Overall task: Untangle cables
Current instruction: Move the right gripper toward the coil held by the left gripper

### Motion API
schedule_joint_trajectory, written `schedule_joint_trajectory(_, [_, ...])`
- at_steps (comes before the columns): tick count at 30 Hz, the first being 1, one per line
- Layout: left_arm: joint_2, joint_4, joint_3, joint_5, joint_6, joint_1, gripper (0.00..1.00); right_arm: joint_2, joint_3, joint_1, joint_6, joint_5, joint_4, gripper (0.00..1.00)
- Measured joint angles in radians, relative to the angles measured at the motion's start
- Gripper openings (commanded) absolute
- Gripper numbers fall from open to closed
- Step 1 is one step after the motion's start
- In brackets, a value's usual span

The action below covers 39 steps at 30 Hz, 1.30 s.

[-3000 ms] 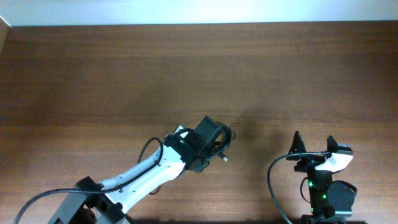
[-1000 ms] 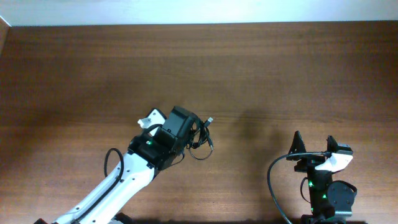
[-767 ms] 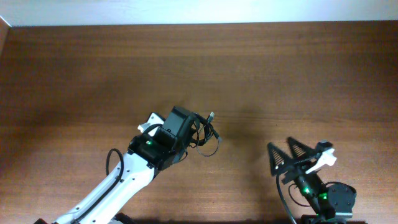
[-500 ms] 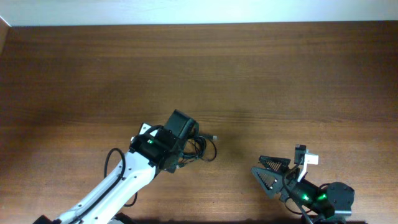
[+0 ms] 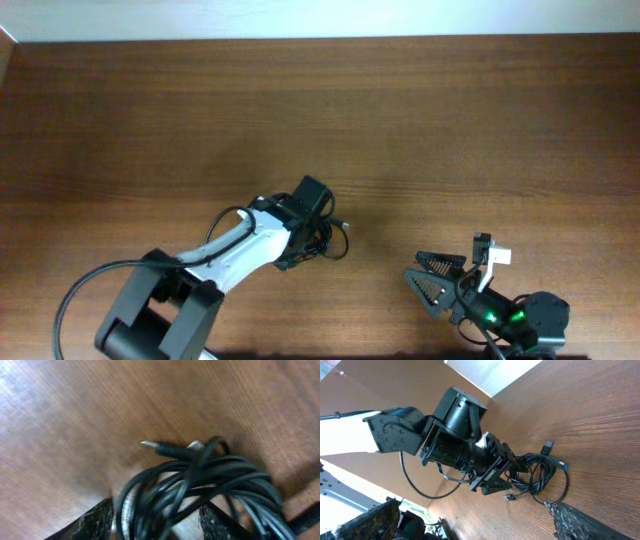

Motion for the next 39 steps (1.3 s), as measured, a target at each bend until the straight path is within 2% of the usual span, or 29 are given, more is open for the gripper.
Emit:
schedule_joint_trajectory(1, [0.000,0.007,0.000,-0.005,0.021,0.000,0.00,0.000,0.000,0.000,0.000,0.000,0.000,0.99])
schedule_joint_trajectory(3, [0.002,0.011,0.000,-0.010,0.047,0.000,0.00,0.000,0.000,0.000,0.000,0.000,0.000,0.96])
schedule_joint_trajectory(4, [0.002,0.011,0.000,-0.011,0.060,0.000,0.00,0.000,0.000,0.000,0.000,0.000,0.000,0.82])
schedule_joint_trajectory(6, [0.002,0.012,0.000,0.009,0.063,0.021,0.00,0.000,0.000,0.000,0.004,0.019,0.005,0.70])
schedule_joint_trajectory(11, [-0.066,0.010,-0.001,0.288,0.021,0.222,0.00,0.033,0.000,0.000,0.034,0.070,0.016,0.71])
schedule_joint_trajectory(14, [-0.112,0.047,-0.005,0.508,-0.079,0.290,0.00,0.203,0.021,0.000,0.103,0.101,0.011,0.73])
schedule_joint_trajectory(16, [-0.114,0.126,-0.007,0.580,-0.105,0.290,0.00,0.314,0.071,0.000,0.122,0.102,0.004,0.74])
schedule_joint_trajectory(17, [-0.114,0.147,-0.006,0.605,-0.128,0.290,0.00,0.420,0.138,0.001,0.113,0.095,0.007,0.78])
schedule_joint_trajectory(19, [-0.115,0.148,-0.007,0.672,-0.237,0.290,0.00,0.562,0.229,0.038,0.042,0.080,0.019,0.84])
schedule_joint_trajectory(22, [-0.116,0.213,-0.007,0.787,-0.334,0.291,0.00,0.731,0.246,0.220,-0.131,0.113,0.112,0.87])
schedule_joint_trajectory(23, [-0.116,0.232,-0.007,0.848,-0.352,0.291,0.00,0.819,0.246,0.312,-0.201,0.135,0.159,0.87])
schedule_joint_trajectory(26, [-0.116,0.249,-0.007,0.973,-0.370,0.291,0.00,0.994,0.251,0.415,-0.299,0.162,0.441,0.86])
schedule_joint_trajectory(30, [-0.116,0.250,-0.007,1.181,-0.381,0.301,0.00,1.183,0.251,0.419,-0.323,0.193,0.616,0.86])
schedule_joint_trajectory(33, [-0.116,0.250,-0.007,1.288,-0.416,0.301,0.00,1.227,0.249,0.420,-0.363,0.196,0.718,0.82])
schedule_joint_trajectory(39, [-0.116,0.250,-0.007,1.324,-0.445,0.301,0.00,1.228,0.249,0.442,-0.426,0.199,0.720,0.80])
